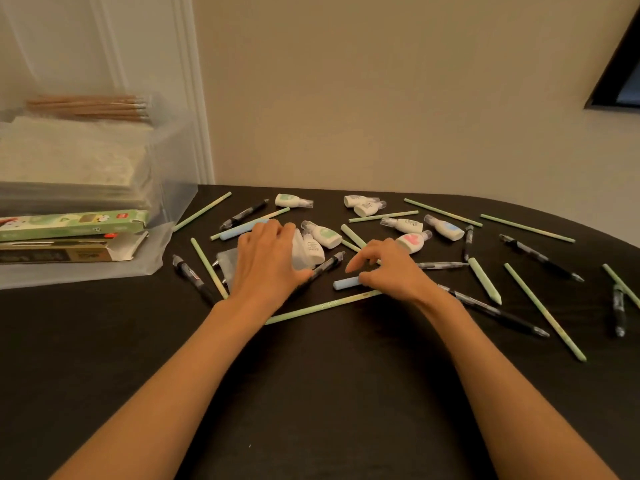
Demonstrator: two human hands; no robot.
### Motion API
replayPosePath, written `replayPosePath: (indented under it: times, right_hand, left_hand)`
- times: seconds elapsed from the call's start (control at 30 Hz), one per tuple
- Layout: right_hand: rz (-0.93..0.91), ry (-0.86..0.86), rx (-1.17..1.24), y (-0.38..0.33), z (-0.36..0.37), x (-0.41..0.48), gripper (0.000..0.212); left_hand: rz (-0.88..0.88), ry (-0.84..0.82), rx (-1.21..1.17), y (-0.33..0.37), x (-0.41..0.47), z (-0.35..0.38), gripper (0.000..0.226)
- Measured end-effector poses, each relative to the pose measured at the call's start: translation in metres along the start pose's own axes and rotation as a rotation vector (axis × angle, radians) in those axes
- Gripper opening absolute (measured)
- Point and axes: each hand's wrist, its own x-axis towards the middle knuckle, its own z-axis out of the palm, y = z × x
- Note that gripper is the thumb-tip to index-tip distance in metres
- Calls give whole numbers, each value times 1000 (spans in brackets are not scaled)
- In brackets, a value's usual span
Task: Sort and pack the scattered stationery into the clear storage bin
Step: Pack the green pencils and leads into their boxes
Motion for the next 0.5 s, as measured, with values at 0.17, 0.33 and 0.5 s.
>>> replayPosePath:
  times: [0.17,0.33,0.5]
  right_hand:
    - [-16,-35,-158,3,2,-3,14]
    - [-150,104,39,-4,4,-7,14]
    - [-191,98,134,-12,8,-9,16]
  left_hand:
    - [8,-46,16,3,-3,2,73]
    - [10,-62,2,4,-9,1,75]
    - [27,-6,-36,6,-12,-3,75]
